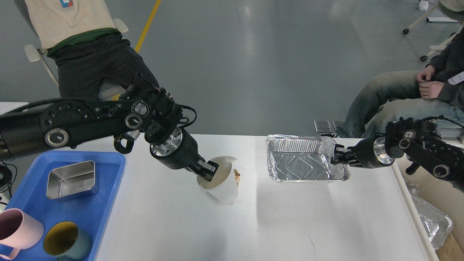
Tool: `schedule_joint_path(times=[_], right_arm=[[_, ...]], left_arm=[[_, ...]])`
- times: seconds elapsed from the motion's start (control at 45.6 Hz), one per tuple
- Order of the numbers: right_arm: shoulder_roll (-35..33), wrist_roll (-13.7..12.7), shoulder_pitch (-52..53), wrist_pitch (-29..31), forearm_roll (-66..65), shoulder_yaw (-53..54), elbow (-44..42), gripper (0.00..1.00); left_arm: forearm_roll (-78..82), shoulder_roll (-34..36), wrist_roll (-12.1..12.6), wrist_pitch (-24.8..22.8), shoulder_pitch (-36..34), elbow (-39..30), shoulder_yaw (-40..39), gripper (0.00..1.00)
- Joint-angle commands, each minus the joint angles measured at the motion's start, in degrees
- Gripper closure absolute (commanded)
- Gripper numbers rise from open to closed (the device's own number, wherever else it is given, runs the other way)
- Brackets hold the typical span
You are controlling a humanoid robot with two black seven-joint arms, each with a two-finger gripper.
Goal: Tidy desktop
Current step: 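Lift the paper cup and lower it into the foil tray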
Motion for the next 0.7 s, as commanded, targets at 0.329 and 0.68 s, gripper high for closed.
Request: schedule_joint_path(times=[0.329,0.68], right_arm=[[0.2,-0.1,-0.1,0.0,0.0,0.0,0.2,1.0],[-0.4,-0.1,0.1,0.1,0.1,0.0,1.5,1.0]], left_arm=[[-21.7,-2.5,0.0,-6.7,-29.2,9.2,-0.1,0.99],[-15.3,-26.8,-1.7,-6.7,-18.3,41.8,-0.9,0.99]])
